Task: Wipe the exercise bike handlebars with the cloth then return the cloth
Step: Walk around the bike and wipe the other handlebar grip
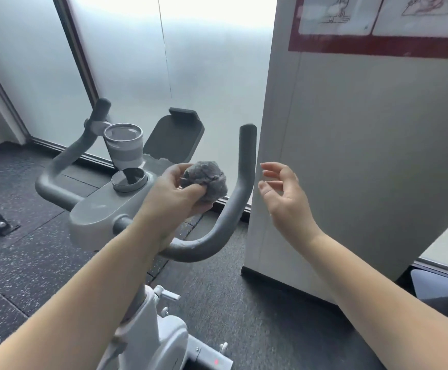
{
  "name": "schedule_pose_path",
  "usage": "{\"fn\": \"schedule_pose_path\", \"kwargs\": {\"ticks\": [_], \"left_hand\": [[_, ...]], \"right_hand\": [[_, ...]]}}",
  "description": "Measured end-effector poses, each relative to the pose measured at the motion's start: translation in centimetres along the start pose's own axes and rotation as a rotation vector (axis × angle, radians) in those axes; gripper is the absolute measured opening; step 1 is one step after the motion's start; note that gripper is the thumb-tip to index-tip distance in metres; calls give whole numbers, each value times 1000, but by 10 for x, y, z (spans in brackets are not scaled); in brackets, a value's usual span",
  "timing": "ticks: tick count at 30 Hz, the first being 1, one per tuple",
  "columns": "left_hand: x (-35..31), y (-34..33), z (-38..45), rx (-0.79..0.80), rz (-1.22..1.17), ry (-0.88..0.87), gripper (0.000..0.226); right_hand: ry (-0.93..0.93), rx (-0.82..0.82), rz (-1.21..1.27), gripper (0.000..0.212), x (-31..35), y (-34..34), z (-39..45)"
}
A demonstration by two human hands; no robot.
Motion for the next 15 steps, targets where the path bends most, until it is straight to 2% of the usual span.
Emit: {"fn": "schedule_pose_path", "kwargs": {"ticks": [6,12,15], "left_hand": [[-7,1,51,43,-144,22,38],[-29,-13,107,76,-263,42,40],[-30,-19,119,99,-192,25,36]], "right_hand": [[-52,-32,-46,38,-19,-3,37],[-78,-36,28,33,-20,3,73],[-68,-52,73,28,-19,3,84]]}}
Point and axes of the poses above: each hand's wrist, its own z-axis towards the middle knuckle, its own y-axis out of the back of the hand, x = y × z, the point moved 2 cm from there along z, towards the middle knuckle, and after that the axes turned 9 degrees about x, right-handed, at the moved point
